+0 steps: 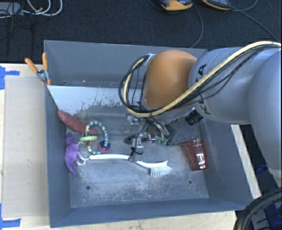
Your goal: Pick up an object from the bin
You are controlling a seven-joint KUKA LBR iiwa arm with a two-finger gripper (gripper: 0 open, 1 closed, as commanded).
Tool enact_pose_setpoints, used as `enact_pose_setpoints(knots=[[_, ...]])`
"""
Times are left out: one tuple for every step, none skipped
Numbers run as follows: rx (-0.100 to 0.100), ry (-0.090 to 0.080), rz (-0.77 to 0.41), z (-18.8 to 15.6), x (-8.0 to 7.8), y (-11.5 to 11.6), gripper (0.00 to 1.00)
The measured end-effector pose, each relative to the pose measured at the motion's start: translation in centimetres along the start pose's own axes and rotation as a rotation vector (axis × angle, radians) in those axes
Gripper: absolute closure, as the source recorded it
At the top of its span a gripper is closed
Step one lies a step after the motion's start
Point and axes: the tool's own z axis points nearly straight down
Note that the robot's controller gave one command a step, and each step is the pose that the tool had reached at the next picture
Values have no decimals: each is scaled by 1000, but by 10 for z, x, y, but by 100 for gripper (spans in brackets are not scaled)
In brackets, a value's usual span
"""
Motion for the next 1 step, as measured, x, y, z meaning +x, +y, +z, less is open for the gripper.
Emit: enact_pose_setpoints(knots=[[-1, -8, 2, -5, -2, 0, 0]])
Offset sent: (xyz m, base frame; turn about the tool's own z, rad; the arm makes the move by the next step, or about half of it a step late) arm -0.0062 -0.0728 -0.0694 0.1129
